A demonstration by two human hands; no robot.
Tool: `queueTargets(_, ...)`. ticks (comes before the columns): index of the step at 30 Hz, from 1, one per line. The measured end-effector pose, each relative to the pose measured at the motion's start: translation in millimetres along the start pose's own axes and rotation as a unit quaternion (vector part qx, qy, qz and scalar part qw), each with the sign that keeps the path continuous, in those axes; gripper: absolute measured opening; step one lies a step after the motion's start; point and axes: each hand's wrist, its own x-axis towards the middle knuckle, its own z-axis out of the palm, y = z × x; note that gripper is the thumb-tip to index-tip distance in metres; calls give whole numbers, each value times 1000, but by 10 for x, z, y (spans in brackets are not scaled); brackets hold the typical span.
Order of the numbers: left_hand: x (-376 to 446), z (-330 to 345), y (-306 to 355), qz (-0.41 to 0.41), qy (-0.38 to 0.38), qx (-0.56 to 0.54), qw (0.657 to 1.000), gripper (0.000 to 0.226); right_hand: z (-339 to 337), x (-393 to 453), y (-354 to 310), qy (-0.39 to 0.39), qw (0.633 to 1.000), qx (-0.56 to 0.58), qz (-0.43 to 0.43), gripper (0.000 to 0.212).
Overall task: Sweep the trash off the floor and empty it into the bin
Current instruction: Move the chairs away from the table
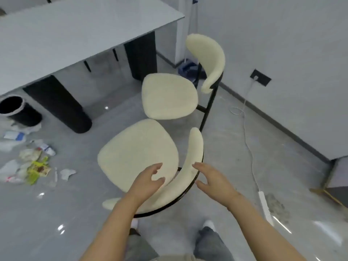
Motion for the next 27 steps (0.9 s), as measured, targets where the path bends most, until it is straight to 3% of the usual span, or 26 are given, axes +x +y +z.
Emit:
queueTargets(2,3,212,57,-37,26,13,999,54,-103,157,215,-36,993,-92,-71,58)
queueTargets(5,-69,548,9,-94,-4,84,992,63,-128,446,419,-111,963,-193,-153,64)
queueTargets(8,-109,771,-107,-105,39,159,981,71,-57,663,445,-150,932,-267,-195,65)
queueTargets(12,-12,832,-240,-115,83,285,948,65,123,922,449,-108,906,-336,-234,61)
queueTargets(17,100,664,-463,-86,71,320,941,39,329,1080,470,-19,874,-394,-285,38)
queueTargets(20,106,523,-578,-84,83,329,937,35,419,1209,368,-32,862,-399,-310,39)
queueTargets(27,356,-40,-834,-90,92,338,932,39,542,1691,-132,-71,878,-376,-288,41)
